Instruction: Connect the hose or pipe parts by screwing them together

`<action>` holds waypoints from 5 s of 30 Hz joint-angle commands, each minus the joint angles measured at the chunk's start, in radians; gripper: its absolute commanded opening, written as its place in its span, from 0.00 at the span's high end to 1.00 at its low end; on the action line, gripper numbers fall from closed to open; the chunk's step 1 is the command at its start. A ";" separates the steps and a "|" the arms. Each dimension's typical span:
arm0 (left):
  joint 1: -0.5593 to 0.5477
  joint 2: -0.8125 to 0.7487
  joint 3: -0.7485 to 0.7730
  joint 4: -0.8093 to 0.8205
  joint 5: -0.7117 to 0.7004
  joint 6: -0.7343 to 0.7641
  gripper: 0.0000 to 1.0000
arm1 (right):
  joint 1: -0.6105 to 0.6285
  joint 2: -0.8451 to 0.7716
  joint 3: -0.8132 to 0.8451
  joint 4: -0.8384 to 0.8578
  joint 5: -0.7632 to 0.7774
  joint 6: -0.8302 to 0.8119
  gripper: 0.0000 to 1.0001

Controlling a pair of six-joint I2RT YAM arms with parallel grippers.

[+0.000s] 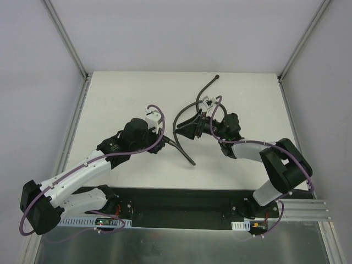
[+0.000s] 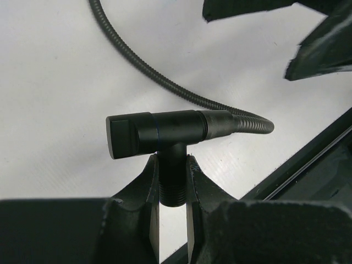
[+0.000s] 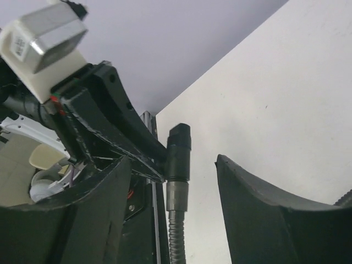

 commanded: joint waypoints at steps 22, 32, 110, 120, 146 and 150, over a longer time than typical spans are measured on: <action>0.018 0.088 0.166 -0.104 0.065 -0.102 1.00 | 0.608 -0.270 -0.220 -0.232 0.964 -1.986 0.15; 0.018 0.098 0.170 -0.115 0.096 -0.120 1.00 | 0.643 -0.165 -0.157 -0.212 1.021 -1.998 0.30; 0.340 0.096 0.062 -0.119 0.755 -0.775 0.18 | 0.497 -0.497 -0.244 -0.330 0.602 -1.923 0.99; 0.347 0.165 0.048 -0.024 0.780 -0.866 0.22 | 0.556 -0.488 -0.238 -0.368 0.645 -2.019 0.99; 0.351 0.190 0.023 0.106 0.810 -0.732 1.00 | 0.586 -0.428 -0.166 -0.463 0.656 -1.920 0.99; 0.351 0.179 0.040 0.126 0.774 -0.619 1.00 | 0.577 -0.429 -0.123 -0.517 0.617 -1.805 0.99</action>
